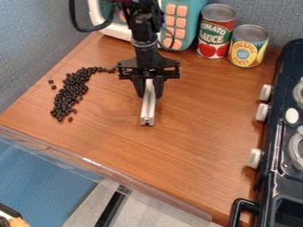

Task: Sweep into pile

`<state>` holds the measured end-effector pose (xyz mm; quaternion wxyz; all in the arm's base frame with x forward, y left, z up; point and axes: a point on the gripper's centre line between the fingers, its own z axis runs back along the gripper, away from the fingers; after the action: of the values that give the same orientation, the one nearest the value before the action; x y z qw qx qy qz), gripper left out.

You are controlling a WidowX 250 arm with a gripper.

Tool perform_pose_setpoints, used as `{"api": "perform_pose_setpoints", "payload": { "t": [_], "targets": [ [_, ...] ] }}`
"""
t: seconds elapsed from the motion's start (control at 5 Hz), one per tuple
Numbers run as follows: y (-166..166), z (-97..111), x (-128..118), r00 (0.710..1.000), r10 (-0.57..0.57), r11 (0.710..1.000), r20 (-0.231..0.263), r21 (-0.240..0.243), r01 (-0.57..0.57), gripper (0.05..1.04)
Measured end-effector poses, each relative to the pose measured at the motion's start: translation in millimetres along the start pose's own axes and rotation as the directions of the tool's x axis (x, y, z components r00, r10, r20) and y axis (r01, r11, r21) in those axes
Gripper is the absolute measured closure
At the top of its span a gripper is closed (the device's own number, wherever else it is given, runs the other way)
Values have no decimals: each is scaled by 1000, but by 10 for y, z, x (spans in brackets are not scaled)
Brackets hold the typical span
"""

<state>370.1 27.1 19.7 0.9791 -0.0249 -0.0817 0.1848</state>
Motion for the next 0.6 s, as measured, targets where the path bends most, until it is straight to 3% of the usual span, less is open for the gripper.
{"api": "perform_pose_setpoints", "payload": {
  "t": [0.6],
  "targets": [
    [22, -21, 203, 994, 75, 997, 81, 7, -76, 711]
  ]
}}
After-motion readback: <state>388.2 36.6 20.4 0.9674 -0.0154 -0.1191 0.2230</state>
